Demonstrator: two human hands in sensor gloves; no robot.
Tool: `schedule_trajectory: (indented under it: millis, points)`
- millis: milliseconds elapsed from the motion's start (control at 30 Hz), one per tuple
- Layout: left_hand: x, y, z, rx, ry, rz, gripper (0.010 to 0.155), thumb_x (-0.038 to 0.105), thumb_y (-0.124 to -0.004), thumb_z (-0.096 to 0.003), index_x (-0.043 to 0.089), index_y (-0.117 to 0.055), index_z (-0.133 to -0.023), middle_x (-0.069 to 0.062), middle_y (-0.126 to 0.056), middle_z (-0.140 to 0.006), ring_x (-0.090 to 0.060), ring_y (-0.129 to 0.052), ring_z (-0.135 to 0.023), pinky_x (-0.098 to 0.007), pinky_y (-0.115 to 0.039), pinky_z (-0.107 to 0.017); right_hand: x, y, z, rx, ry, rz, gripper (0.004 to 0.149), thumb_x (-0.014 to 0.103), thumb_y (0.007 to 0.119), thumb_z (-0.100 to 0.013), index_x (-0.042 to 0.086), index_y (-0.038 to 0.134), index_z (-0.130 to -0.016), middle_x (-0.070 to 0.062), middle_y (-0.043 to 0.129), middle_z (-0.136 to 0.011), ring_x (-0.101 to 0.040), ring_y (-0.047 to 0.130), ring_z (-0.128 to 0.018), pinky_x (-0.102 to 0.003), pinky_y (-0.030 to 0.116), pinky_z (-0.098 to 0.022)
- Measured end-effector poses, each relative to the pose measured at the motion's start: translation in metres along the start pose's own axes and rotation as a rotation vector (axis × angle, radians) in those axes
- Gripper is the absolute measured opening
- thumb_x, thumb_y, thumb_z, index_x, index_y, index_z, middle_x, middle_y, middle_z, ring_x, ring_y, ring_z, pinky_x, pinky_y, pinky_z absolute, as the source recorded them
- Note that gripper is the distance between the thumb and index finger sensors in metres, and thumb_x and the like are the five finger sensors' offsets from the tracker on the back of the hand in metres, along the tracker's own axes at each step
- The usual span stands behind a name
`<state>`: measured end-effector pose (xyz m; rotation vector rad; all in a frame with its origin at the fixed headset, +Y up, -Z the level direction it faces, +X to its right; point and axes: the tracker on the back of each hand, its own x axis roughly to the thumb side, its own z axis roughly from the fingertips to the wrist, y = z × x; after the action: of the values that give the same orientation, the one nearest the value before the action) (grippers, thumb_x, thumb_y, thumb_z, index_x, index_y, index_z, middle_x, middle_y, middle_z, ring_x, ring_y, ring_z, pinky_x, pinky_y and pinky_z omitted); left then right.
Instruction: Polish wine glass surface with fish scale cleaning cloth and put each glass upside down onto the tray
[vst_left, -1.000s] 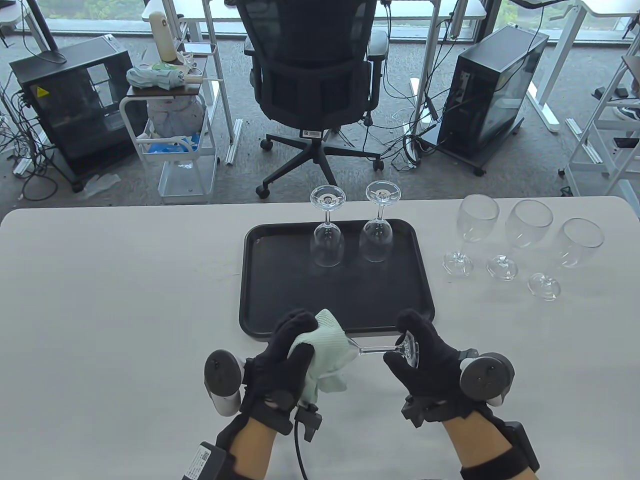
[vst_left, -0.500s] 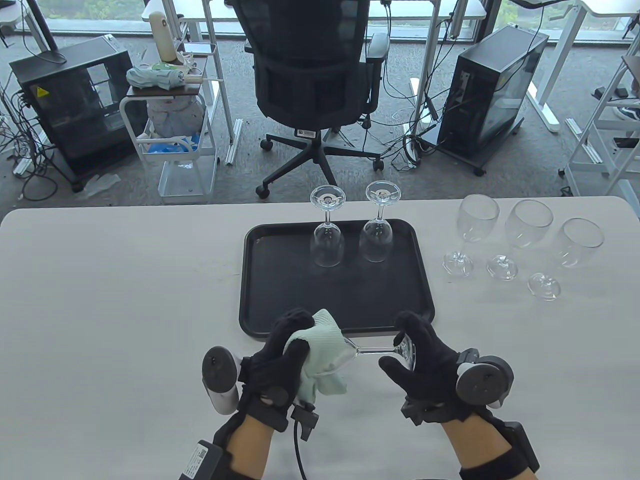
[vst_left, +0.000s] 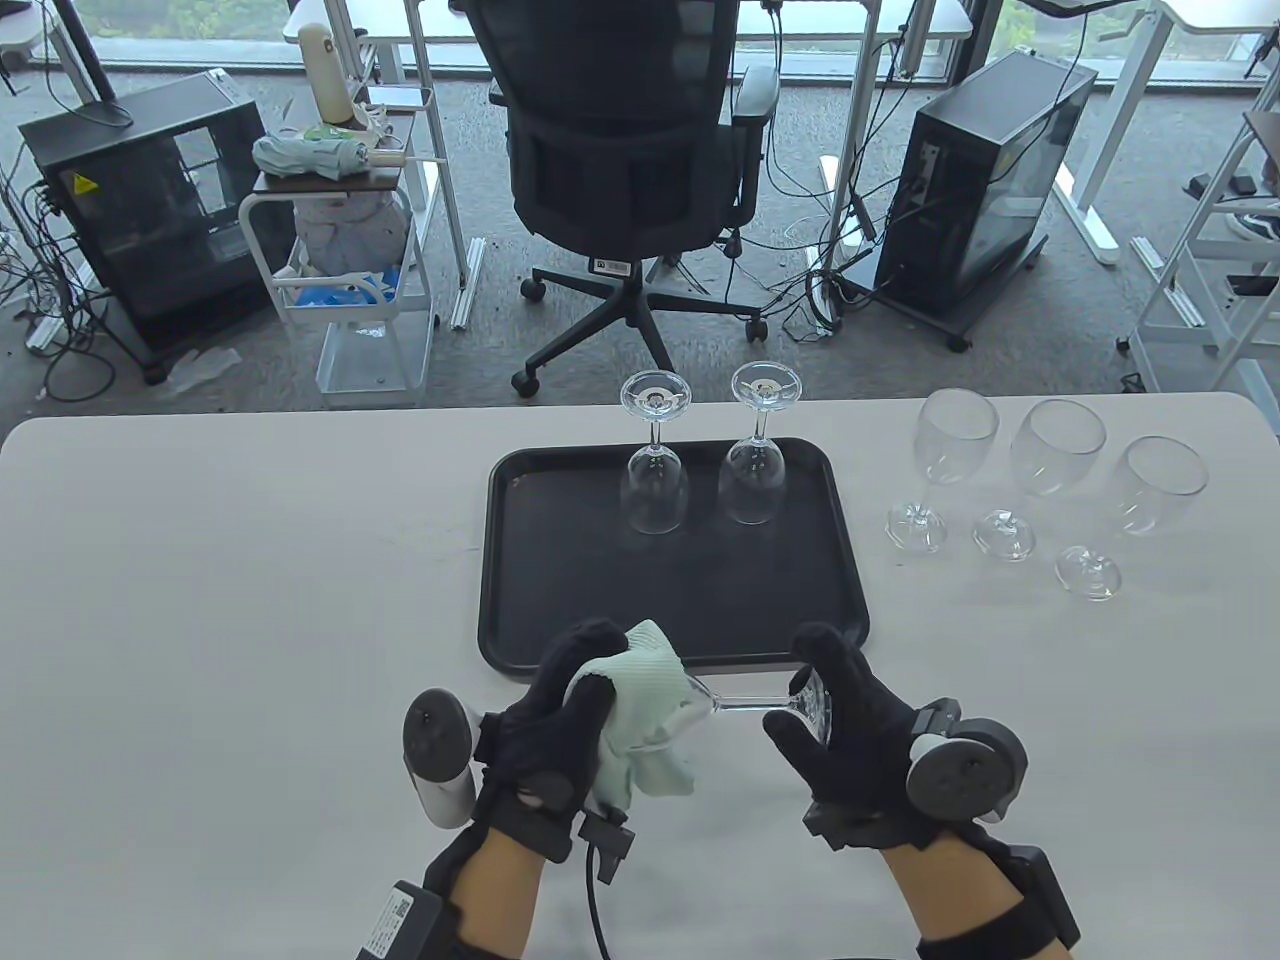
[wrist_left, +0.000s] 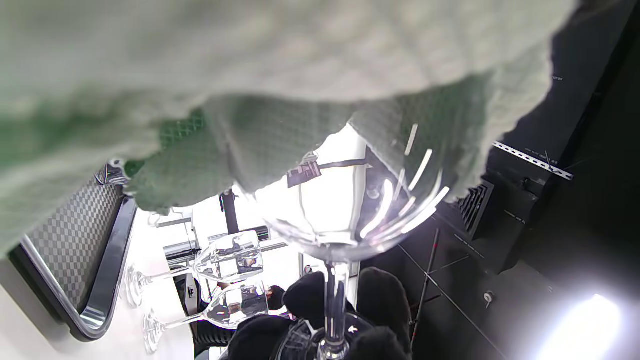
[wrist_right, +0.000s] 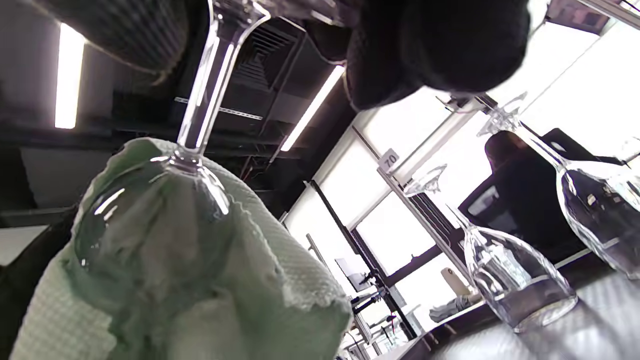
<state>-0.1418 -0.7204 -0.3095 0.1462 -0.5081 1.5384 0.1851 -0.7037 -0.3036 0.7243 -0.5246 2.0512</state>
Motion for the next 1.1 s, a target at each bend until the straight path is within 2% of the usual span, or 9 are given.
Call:
schedule_trajectory:
  millis: [133,267,400,567,600,667,900,1033,1100]
  points:
    - [0.003,-0.001,0.0,0.015,-0.061,-0.063,0.061,0.069,-0.07,-0.0518,0.036,-0.062,-0.103,-0.003,-0.055,-0.114,-0.036,-0.066,-0.099,-0.057,-0.083,-0.054,-0.009,0.001,-0.001,0.058,0.163,-0.147,0.081,0.068,0.07,-0.05,0.026,0.035,-0.109,-0.02,0.065,-0.096,-0.031,0.091,-0.049,-0.037,0.087,-0.028]
    - [0.002,0.002,0.0,0.022,-0.023,-0.062,0.06,0.068,-0.07,-0.0528,0.035,-0.063,-0.103,-0.003,-0.056,-0.113,-0.037,-0.067,-0.098,-0.057,-0.083,-0.052,-0.004,0.001,-0.001,0.057,0.012,0.022,0.089,0.065,0.074,-0.049,0.026,0.021,-0.108,-0.019,0.053,-0.106,-0.036,0.089,-0.06,-0.043,0.087,-0.038]
    - [-0.001,0.002,-0.001,-0.006,0.04,0.028,0.06,0.068,-0.069,-0.0542,0.035,-0.062,-0.104,-0.004,-0.055,-0.114,-0.037,-0.066,-0.098,-0.058,-0.083,-0.052,0.005,-0.002,0.0,0.004,-0.164,0.181,0.093,0.064,0.078,-0.048,0.027,0.015,-0.106,-0.017,0.048,-0.108,-0.034,0.088,-0.066,-0.042,0.087,-0.043]
    - [0.001,-0.001,0.0,0.006,-0.033,-0.014,0.061,0.069,-0.07,-0.0525,0.036,-0.061,-0.104,-0.003,-0.053,-0.115,-0.036,-0.065,-0.1,-0.057,-0.082,-0.053,-0.002,-0.001,-0.002,0.015,0.036,-0.022,0.081,0.067,0.073,-0.049,0.027,0.032,-0.108,-0.018,0.063,-0.096,-0.03,0.091,-0.051,-0.036,0.088,-0.03]
    - [0.002,-0.001,0.0,0.012,-0.067,-0.048,0.061,0.069,-0.07,-0.0521,0.036,-0.062,-0.103,-0.003,-0.053,-0.115,-0.036,-0.064,-0.1,-0.058,-0.081,-0.055,-0.007,0.0,-0.001,0.051,0.132,-0.099,0.082,0.068,0.071,-0.049,0.025,0.034,-0.109,-0.019,0.065,-0.095,-0.03,0.092,-0.049,-0.036,0.088,-0.028]
    - [0.005,-0.001,0.0,0.028,-0.093,-0.097,0.06,0.068,-0.071,-0.0515,0.036,-0.064,-0.102,-0.003,-0.055,-0.114,-0.036,-0.066,-0.099,-0.058,-0.082,-0.054,-0.011,0.002,0.0,0.092,0.181,-0.192,0.082,0.066,0.073,-0.05,0.025,0.034,-0.109,-0.021,0.063,-0.096,-0.033,0.09,-0.05,-0.039,0.086,-0.03]
    - [0.001,0.003,0.0,0.002,0.034,-0.007,0.06,0.068,-0.069,-0.0543,0.035,-0.063,-0.103,-0.004,-0.056,-0.114,-0.037,-0.067,-0.098,-0.058,-0.083,-0.053,0.001,0.0,0.0,0.023,-0.133,0.15,0.094,0.064,0.079,-0.047,0.026,0.017,-0.106,-0.017,0.049,-0.107,-0.034,0.088,-0.066,-0.043,0.088,-0.043]
    - [0.002,0.0,0.001,0.012,0.002,-0.018,0.06,0.069,-0.069,-0.0535,0.036,-0.063,-0.103,-0.004,-0.055,-0.114,-0.037,-0.066,-0.099,-0.057,-0.083,-0.053,-0.001,0.002,0.001,0.001,-0.026,0.003,0.082,0.061,0.078,-0.049,0.029,0.029,-0.107,-0.017,0.058,-0.1,-0.033,0.088,-0.058,-0.04,0.087,-0.036]
    - [0.004,-0.001,0.0,0.017,-0.064,-0.053,0.06,0.068,-0.07,-0.0523,0.036,-0.063,-0.103,-0.003,-0.055,-0.114,-0.036,-0.065,-0.1,-0.058,-0.082,-0.055,-0.008,0.001,0.0,0.033,0.109,-0.101,0.081,0.068,0.07,-0.05,0.026,0.034,-0.108,-0.018,0.065,-0.095,-0.03,0.092,-0.05,-0.036,0.088,-0.029]
